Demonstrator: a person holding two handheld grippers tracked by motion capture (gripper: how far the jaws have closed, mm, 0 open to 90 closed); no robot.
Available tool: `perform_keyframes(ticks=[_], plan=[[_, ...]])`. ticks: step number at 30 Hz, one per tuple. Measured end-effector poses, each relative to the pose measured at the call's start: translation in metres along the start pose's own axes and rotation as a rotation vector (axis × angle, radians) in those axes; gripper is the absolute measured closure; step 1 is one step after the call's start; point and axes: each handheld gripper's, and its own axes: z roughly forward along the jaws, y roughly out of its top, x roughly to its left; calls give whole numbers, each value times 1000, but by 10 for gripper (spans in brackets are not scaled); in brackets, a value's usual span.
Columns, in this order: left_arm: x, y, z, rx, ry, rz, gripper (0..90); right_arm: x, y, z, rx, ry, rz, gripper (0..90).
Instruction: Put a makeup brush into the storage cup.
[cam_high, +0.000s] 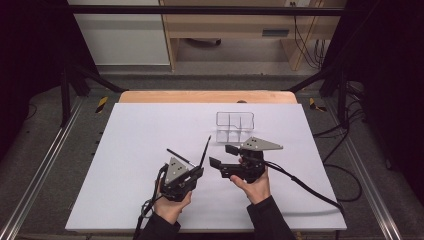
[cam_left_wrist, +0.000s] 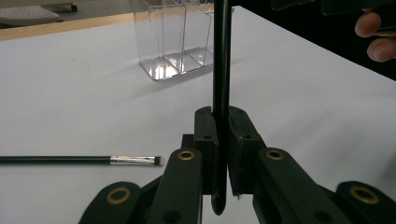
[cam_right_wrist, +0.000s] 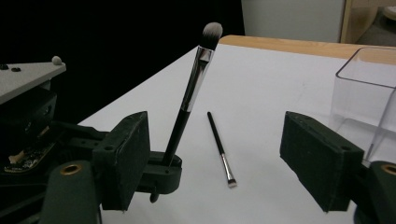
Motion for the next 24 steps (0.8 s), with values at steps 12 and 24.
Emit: perform_keyframes(ticks=[12,24], plan=[[-6,-5,3,6,12,-9,831,1,-6,11,-26,9,52,353],[-11,-10,10,10,17,-31,831,1,-11,19,-25,22,91,462]])
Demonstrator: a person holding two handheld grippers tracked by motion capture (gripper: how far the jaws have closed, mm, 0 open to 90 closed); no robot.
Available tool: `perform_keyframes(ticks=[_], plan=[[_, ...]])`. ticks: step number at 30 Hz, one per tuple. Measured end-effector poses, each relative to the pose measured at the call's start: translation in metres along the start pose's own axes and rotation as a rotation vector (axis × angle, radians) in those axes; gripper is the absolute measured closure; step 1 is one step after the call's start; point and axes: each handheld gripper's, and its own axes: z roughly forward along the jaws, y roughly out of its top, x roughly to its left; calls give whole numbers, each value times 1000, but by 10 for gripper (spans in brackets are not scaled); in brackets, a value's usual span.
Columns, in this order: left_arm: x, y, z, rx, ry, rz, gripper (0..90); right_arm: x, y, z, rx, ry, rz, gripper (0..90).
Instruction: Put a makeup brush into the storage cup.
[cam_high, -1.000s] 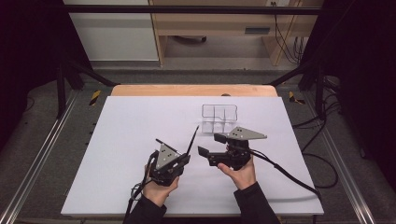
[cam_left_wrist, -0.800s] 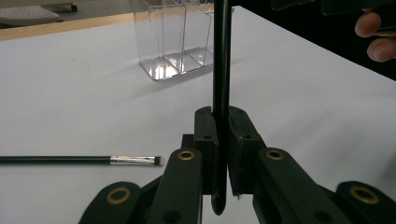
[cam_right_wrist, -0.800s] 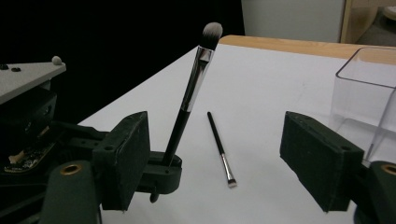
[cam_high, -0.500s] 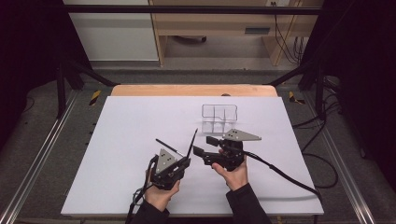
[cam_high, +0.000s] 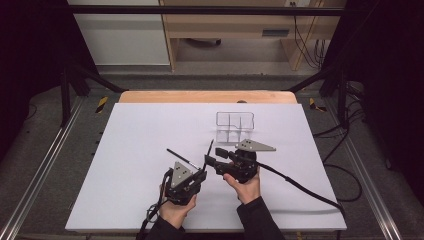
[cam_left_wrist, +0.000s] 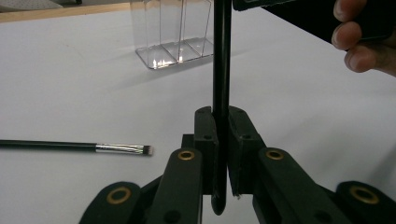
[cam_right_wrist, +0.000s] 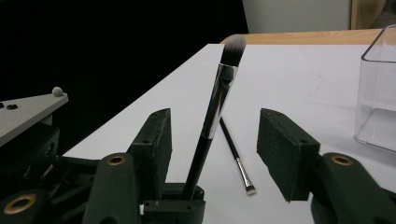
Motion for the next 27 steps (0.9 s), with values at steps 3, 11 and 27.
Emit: perform_keyframes(ticks=[3,11,27], plan=[[-1,0,0,-2,0,-1,831,0,-1,2,-3,6,10,489],[-4,-1,2,-8,-1,-9,831,-1,-2,5,-15,21,42,595],[-7,-1,2,-15,-10,-14,830,-1,-2,5,-18,39,65,787]])
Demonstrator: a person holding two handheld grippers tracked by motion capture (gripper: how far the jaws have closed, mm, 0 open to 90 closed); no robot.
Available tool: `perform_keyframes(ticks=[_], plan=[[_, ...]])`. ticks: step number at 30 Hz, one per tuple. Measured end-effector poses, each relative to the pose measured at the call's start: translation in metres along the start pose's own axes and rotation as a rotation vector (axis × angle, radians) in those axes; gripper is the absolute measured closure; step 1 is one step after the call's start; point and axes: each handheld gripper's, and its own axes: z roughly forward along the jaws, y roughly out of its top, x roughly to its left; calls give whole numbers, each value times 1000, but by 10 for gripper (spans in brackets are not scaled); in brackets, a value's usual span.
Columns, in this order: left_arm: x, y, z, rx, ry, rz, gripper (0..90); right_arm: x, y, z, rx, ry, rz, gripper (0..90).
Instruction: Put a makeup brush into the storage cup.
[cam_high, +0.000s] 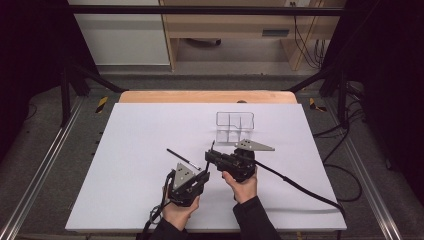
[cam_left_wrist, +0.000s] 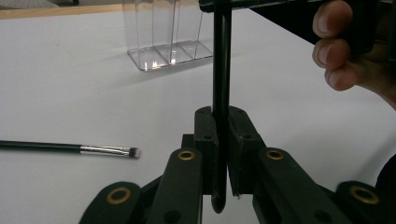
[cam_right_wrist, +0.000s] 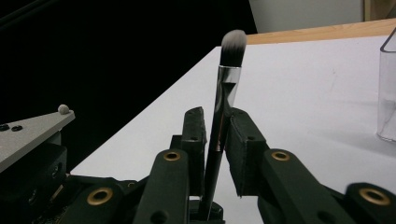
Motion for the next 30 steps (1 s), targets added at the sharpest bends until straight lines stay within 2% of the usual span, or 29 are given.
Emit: perform_keyframes(ticks=[3,12,14,16,21,30], plan=[[0,0,0,4,-4,1,830,0,0,-1,0,-1,-7,820],[0,6,-2,15,-4,29,820,2,1,-4,-9,33,-21,837],[1,9,-4,11,-14,30,779,2,2,-5,-13,37,-26,838],[2,12,-5,15,-5,43,725,2,4,-7,-22,30,-36,838],[6,22,-12,24,-4,97,598,2,9,-12,-44,8,-59,838],[23,35,-33,4,3,145,456,2,15,-19,-57,-20,-95,838]])
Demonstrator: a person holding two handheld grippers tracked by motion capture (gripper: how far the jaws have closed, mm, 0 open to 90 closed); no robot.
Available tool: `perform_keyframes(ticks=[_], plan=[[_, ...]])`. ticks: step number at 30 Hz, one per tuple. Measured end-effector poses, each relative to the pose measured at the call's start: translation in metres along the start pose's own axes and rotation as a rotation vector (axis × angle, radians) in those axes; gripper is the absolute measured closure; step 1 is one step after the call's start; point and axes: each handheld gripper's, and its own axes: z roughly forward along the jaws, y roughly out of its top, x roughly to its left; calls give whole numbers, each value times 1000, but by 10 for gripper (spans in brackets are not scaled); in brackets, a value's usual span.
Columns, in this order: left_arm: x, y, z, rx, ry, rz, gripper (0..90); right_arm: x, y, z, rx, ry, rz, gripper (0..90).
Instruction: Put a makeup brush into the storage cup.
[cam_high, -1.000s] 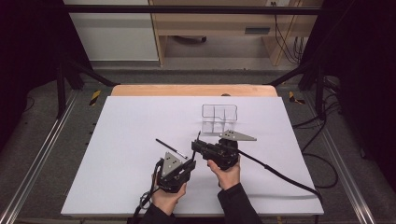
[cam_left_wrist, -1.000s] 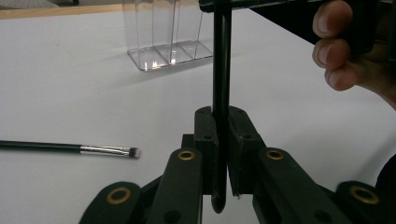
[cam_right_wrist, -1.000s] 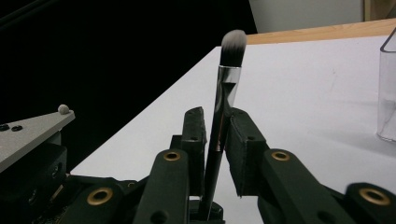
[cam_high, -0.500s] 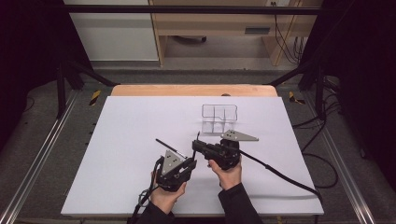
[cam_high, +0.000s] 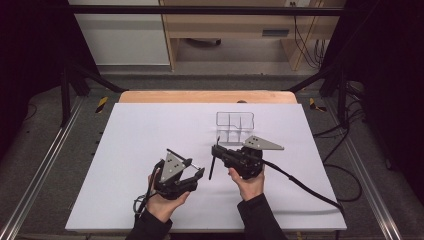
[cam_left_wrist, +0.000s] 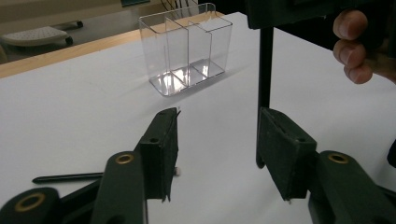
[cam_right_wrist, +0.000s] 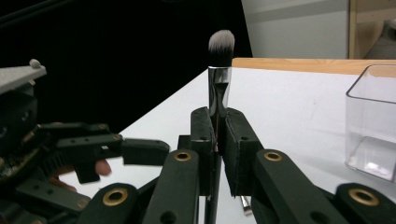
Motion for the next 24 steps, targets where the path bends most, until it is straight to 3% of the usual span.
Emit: perform_keyframes(ticks=[2,11,24], plan=[[5,0,-4,4,-17,6,420,-1,1,-1,-2,-6,-9,838],[25,-11,-18,20,-6,35,296,-5,10,-8,-3,-44,-46,838],[54,-30,-30,23,25,5,191,-15,24,-16,-16,-90,-77,838]])
